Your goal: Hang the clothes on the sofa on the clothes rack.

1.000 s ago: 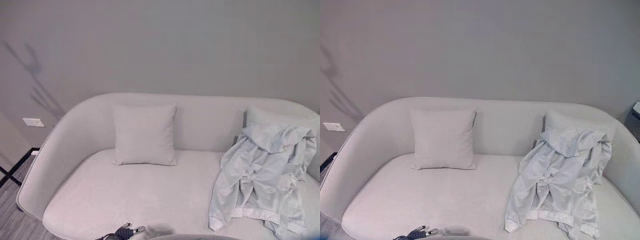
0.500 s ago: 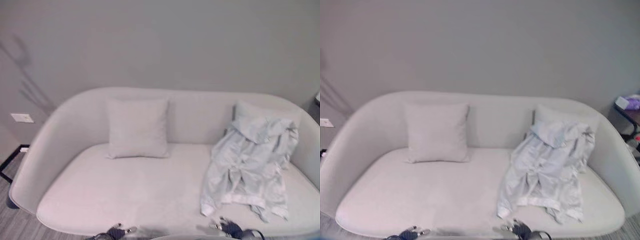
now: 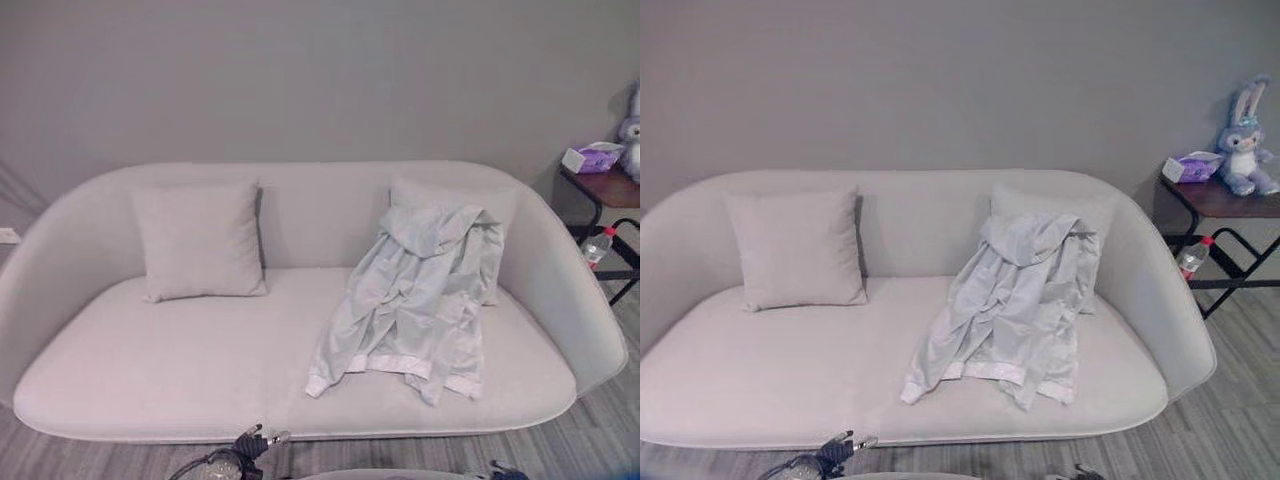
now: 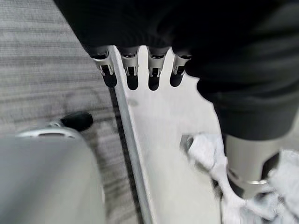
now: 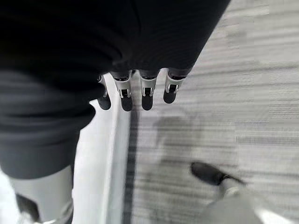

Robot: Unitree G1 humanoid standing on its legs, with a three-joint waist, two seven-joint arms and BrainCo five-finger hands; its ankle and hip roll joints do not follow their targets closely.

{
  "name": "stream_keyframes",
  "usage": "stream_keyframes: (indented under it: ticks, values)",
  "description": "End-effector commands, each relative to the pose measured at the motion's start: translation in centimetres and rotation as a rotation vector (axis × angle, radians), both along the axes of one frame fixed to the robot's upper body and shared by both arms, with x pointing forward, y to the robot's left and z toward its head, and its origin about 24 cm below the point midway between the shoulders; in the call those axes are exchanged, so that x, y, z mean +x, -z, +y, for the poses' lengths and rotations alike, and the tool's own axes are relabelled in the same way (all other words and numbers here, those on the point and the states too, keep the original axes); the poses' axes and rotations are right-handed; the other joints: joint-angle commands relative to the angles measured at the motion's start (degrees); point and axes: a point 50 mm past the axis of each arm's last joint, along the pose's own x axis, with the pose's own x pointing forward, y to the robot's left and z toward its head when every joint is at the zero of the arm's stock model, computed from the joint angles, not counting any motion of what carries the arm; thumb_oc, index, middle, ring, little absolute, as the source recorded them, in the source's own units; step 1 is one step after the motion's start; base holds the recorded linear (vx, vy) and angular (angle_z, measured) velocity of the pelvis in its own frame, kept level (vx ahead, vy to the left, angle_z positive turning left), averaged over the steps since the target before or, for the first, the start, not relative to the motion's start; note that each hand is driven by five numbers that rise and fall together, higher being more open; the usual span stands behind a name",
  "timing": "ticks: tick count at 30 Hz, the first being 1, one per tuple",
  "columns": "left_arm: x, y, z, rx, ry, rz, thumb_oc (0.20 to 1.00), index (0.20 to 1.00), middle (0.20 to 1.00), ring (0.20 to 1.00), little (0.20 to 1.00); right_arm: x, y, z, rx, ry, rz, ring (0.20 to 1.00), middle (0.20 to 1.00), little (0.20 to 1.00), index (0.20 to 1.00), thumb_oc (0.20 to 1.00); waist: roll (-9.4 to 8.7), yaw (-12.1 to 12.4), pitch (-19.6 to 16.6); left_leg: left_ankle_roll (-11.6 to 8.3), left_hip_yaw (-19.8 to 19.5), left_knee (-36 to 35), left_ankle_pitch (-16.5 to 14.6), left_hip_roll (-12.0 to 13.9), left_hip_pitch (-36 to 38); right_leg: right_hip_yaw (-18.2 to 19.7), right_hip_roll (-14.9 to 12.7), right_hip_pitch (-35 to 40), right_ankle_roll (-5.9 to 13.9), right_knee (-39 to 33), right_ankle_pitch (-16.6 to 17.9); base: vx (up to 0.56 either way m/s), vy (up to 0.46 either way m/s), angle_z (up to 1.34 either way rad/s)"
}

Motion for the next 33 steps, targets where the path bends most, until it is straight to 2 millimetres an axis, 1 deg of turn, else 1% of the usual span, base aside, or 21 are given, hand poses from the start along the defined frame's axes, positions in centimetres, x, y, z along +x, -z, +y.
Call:
stream_keyframes:
  ticks: [1, 3, 4, 5, 9, 10, 11, 13, 14, 16, 17, 18, 22, 23, 24, 25, 26, 27, 28, 30, 33]
  values:
    - [2.5, -0.5, -0.4, 0.006, 0.041, -0.044, 1.0, 1.0, 1.0, 1.0, 1.0, 4.2, -1.0, 0.8, 0.015, -0.032, -0.109, 1.0, 1.0, 1.0, 1.0, 1.0, 2.06, 3.33, 1.73, 0.72, 1.16, 0.01, -0.31, -4.43, -5.35, 2.59, 0.96, -5.36, -3.1, -0.15, 3.05, 0.08, -0.113, -0.11]
    - [2.8, -0.6, -0.3, 0.01, 0.042, -0.051, 1.0, 1.0, 1.0, 1.0, 1.0, 4.8, -1.0, 1.5, 0.027, -0.053, -0.119, 1.0, 1.0, 1.0, 1.0, 1.0, 1.68, 4.8, 2.87, 0.47, 2.1, 0.01, -0.88, -5.77, -8.67, 2.99, 1.67, -4.7, -3.44, -0.15, 2.97, 0.12, -0.075, 0.06]
    - [2.5, -0.5, -0.1, 0.016, 0.035, -0.042, 1.0, 1.0, 1.0, 1.0, 1.0, 5.0, -0.9, 2.1, 0.043, -0.064, -0.125, 1.0, 1.0, 1.0, 1.0, 1.0, 1.68, 5.53, 3.56, 0.61, 4.51, 0.01, -2.03, -5.86, -11.12, 3.02, 2.36, -3.21, -3.66, -0.15, 2.86, 0.24, 0.012, 0.08]
    - [2.0, -0.3, -0.1, 0.016, 0.025, -0.027, 1.0, 1.0, 1.0, 1.0, 1.0, 5.2, -1.0, 2.3, 0.049, -0.068, -0.127, 1.0, 1.0, 1.0, 1.0, 1.0, 2.42, 5.74, 2.77, 1.17, 4.33, 0.01, -2.77, -5.58, -10.45, 3.06, 3.03, -2.61, -3.79, -0.15, 2.42, 0.21, 0.03, 0.1]
    - [0.7, 0.0, 0.1, 0.029, 0.023, 0.018, 1.0, 1.0, 1.0, 1.0, 1.0, 4.8, -0.7, 3.0, 0.068, -0.079, -0.114, 1.0, 1.0, 1.0, 1.0, 1.0, 2.75, 5.14, 0.36, 1.52, 4.19, 0.01, -2.14, -5.42, -8.24, 2.82, 3.17, -1.65, -3.8, -0.15, 3.14, 0.23, 0.09, -0.23]
    - [0.2, 0.1, 0.6, 0.045, 0.019, 0.031, 1.0, 1.0, 1.0, 1.0, 1.0, 4.4, -0.4, 3.6, 0.084, -0.092, -0.1, 1.0, 1.0, 1.0, 1.0, 1.0, 1.71, 5.33, -0.89, 1.67, 4.38, 0.01, -2.04, -5.94, -7.27, 2.39, 2.18, -0.49, -3.7, -0.15, 3.67, 0.47, 0.226, -0.29]
    - [0.0, 0.0, 1.3, 0.061, 0.008, 0.036, 1.0, 1.0, 1.0, 1.0, 1.0, 4.0, -0.2, 3.7, 0.079, -0.109, -0.079, 1.0, 1.0, 1.0, 1.0, 1.0, -0.21, 6.09, -2.33, 2.15, 4.9, 0.01, -2.27, -7.44, -6.58, 1.44, 0.51, 2.48, -3.65, -0.15, 5.8, 0.38, 0.192, -0.03]
    - [0.0, 0.0, 1.3, 0.062, 0.008, 0.036, 1.0, 1.0, 1.0, 1.0, 1.0, 4.0, -0.2, 3.7, 0.08, -0.109, -0.079, 1.0, 1.0, 1.0, 1.0, 1.0, -0.27, 6.09, -2.22, 2.17, 4.93, 0.01, -2.3, -7.51, -6.44, 1.44, 0.43, 2.62, -3.61, -0.15, 5.76, 0.19, 0.118, -0.07]
    - [0.0, -0.1, 1.8, 0.073, 0.004, 0.034, 1.0, 1.0, 1.0, 1.0, 1.0, 3.3, 0.0, 3.6, 0.081, -0.094, -0.056, 1.0, 1.0, 1.0, 1.0, 1.0, -0.85, 5.89, -2.66, 2.64, 5.87, 0.01, -2.67, -7.83, -4.6, 0.4, -0.64, 3.76, -3.13, 5.13, 7.18, 0.23, 0.212, -0.09]
    - [0.1, -0.2, 1.9, 0.083, 0.009, 0.031, 1.0, 1.0, 1.0, 1.0, 1.0, 3.0, 0.1, 3.3, 0.08, -0.087, -0.047, 1.0, 1.0, 1.0, 1.0, 1.0, 0.96, 4.19, -1.56, 2.99, 5.88, 0.01, -3.05, -6.66, -0.98, 0.7, -0.46, 0.77, -2.65, 14.73, 6.42, 0.25, 0.246, -0.07]
    - [0.3, -0.2, 2.0, 0.088, 0.014, 0.028, 1.0, 1.0, 1.0, 1.0, 1.0, 2.9, 0.1, 3.2, 0.081, -0.086, -0.042, 1.0, 1.0, 1.0, 1.0, 1.0, 1.92, 3.28, -0.99, 2.99, 5.5, 0.01, -3.17, -6.08, 0.68, 0.66, -0.26, -0.48, -2.81, 18.01, 5.96, 0.2, 0.162, -0.09]
    - [0.4, -0.3, 2.0, 0.093, 0.019, 0.026, 1.0, 1.0, 1.0, 1.0, 1.0, 2.5, 0.2, 3.2, 0.083, -0.081, -0.032, 1.0, 1.0, 1.0, 1.0, 1.0, 2.39, 2.58, -0.39, 2.95, 5.1, 0.01, -3.61, -5.81, 2.25, 0.33, -1.34, -1.34, -3.3, 19.34, 5.41, 0.18, 0.094, 0.05]
    - [1.9, -0.8, 2.2, 0.099, 0.015, -0.026, 1.0, 1.0, 1.0, 1.0, 1.0, 1.6, 0.3, 2.7, 0.072, -0.048, -0.017, 1.0, 1.0, 1.0, 1.0, 1.0, 1.85, 2.22, -0.78, 2.88, 2.15, 0.01, -5.87, -6.56, 2.93, -2.09, -5.22, -2.49, -3.87, 7.87, 5.16, 0.16, -0.038, 0.27]
    - [2.3, -0.9, 2.2, 0.098, 0.016, -0.039, 1.0, 1.0, 1.0, 1.0, 1.0, 1.6, 0.4, 2.7, 0.074, -0.041, -0.017, 1.0, 1.0, 1.0, 1.0, 1.0, 1.95, 1.91, -0.89, 2.89, 1.11, 0.01, -6.14, -6.56, 2.8, -1.76, -5.87, -3.76, -4.01, 4.31, 5.26, 0.21, -0.079, 0.24]
    - [3.5, -1.3, 2.2, 0.11, 0.047, -0.079, 1.0, 1.0, 1.0, 1.0, 1.0, 1.8, 0.3, 2.8, 0.073, -0.036, -0.021, 1.0, 1.0, 1.0, 1.0, 1.0, 2.19, 1.35, -0.4, 2.94, 0.12, 0.01, -6.65, -6.22, 3.29, -0.2, -7.12, -6.4, -3.91, -0.15, 5.47, 0.14, -0.058, 0.21]
    - [3.5, -1.3, 2.2, 0.11, 0.047, -0.078, 1.0, 1.0, 1.0, 1.0, 1.0, 1.8, 0.3, 2.8, 0.073, -0.036, -0.021, 1.0, 1.0, 1.0, 1.0, 1.0, 2.22, 1.38, -0.36, 2.92, 0.14, 0.01, -6.69, -6.18, 3.37, -0.19, -7.08, -6.34, -3.92, -0.15, 5.44, 0.21, -0.123, 0.48]
    - [5.7, -2.2, 1.8, 0.115, 0.106, -0.162, 1.0, 1.0, 1.0, 1.0, 1.0, 2.1, 0.2, 2.8, 0.073, -0.036, -0.037, 1.0, 1.0, 1.0, 1.0, 1.0, 2.35, 0.18, 1.26, 3.3, -0.76, 0.01, -7.07, -5.38, 4.65, 2.64, -8.31, -10.93, -3.44, -0.15, 5.85, 0.12, -0.088, 0.45]
    - [5.7, -2.2, 1.8, 0.115, 0.106, -0.162, 1.0, 1.0, 1.0, 1.0, 1.0, 2.1, 0.2, 2.8, 0.073, -0.036, -0.037, 1.0, 1.0, 1.0, 1.0, 1.0, 2.37, 0.16, 1.33, 3.29, -0.78, 0.01, -7.09, -5.35, 4.74, 2.61, -8.28, -10.82, -3.45, -0.15, 5.83, 0.12, -0.138, 0.38]
    - [6.7, -2.7, 1.3, 0.102, 0.122, -0.203, 1.0, 1.0, 1.0, 1.0, 1.0, 1.9, 0.3, 2.8, 0.073, -0.032, -0.036, 1.0, 1.0, 1.0, 1.0, 1.0, 1.75, 0.04, 1.74, 3.25, -0.72, 0.01, -6.92, -5.42, 4.8, 2.79, -8.54, -10.21, -3.39, -0.15, 5.75, 0.03, -0.127, 0.3]
    - [7.6, -3.2, 0.9, 0.079, 0.122, -0.255, 1.0, 1.0, 1.0, 1.0, 1.0, 1.3, 0.3, 2.4, 0.064, -0.02, -0.028, 1.0, 1.0, 1.0, 1.0, 1.0, 0.72, 0.19, 1.87, 3.39, -0.59, 0.01, -6.91, -5.12, 4.92, 2.08, -8.59, -9.6, -2.94, -0.15, 6.67, 0.05, -0.213, 0.5]
    - [7.8, -3.5, 0.3, 0.052, 0.124, -0.286, 1.0, 1.0, 1.0, 1.0, 1.0, 0.7, 0.2, 1.3, 0.032, -0.022, -0.009, 1.0, 1.0, 1.0, 1.0, 1.0, 0.57, 0.51, 1.41, 3.13, -0.26, 0.01, -5.84, -3.28, 4.52, 1.06, -7.43, -9.47, -2.36, -0.15, 6.98, 0.08, -0.258, 0.21]
